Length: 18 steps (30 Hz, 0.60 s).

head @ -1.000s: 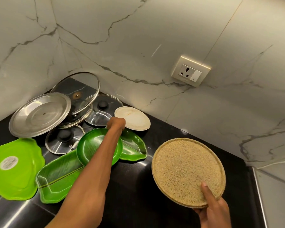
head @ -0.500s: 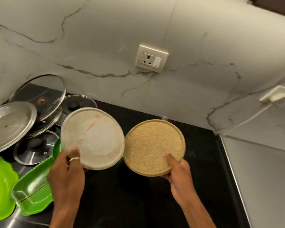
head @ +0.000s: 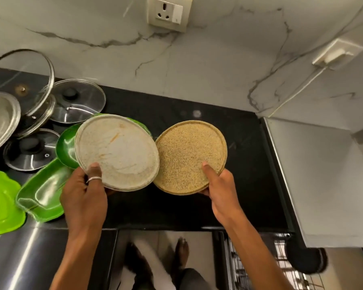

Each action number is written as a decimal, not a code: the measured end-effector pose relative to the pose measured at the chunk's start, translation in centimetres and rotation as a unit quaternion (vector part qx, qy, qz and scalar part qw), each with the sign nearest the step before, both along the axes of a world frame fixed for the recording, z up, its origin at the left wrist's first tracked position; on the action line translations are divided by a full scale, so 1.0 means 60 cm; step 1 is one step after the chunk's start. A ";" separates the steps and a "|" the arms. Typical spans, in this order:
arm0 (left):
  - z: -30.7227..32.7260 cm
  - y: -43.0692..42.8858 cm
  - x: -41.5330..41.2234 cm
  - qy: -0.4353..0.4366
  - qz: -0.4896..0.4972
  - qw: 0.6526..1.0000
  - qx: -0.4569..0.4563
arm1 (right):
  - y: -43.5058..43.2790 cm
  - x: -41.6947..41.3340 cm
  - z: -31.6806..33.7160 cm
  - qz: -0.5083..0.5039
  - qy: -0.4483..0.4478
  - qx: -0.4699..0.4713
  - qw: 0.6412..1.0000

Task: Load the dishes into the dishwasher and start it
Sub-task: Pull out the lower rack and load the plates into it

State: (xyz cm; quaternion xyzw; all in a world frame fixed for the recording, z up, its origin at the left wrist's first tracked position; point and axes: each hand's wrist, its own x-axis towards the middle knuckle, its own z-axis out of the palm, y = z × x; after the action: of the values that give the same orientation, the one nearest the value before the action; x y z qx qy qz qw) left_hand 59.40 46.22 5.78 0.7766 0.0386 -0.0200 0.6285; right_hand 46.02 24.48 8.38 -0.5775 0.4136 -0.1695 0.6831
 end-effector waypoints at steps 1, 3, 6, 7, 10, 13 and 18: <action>0.003 -0.003 -0.014 0.003 -0.005 1.000 -0.006 | 0.001 -0.016 0.001 -0.006 0.000 0.002 1.000; 0.006 -0.006 -0.039 0.020 -0.015 0.999 -0.031 | 0.001 -0.044 0.002 -0.015 -0.001 0.002 1.000; 0.018 -0.013 -0.086 0.038 -0.031 0.998 -0.048 | -0.002 -0.094 0.011 -0.024 -0.012 -0.003 1.000; 0.024 -0.018 -0.104 0.038 -0.039 0.997 -0.051 | -0.004 -0.113 0.013 -0.025 -0.016 -0.007 1.000; 0.039 -0.036 -0.167 0.037 -0.066 0.996 -0.052 | -0.013 -0.184 0.018 -0.030 -0.024 -0.030 0.999; 0.049 -0.063 -0.261 0.026 -0.084 0.995 -0.051 | -0.034 -0.286 0.012 -0.030 -0.029 -0.061 0.997; 0.036 -0.102 -0.465 0.010 -0.109 0.994 -0.027 | -0.069 -0.487 -0.017 -0.031 0.007 -0.083 0.996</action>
State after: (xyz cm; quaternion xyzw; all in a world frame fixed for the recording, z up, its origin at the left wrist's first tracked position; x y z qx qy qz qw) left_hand 31.51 40.08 7.96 0.7587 -0.0406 -0.0971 0.6429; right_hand 16.78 20.36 7.33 -0.6202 0.4204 -0.2207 0.6244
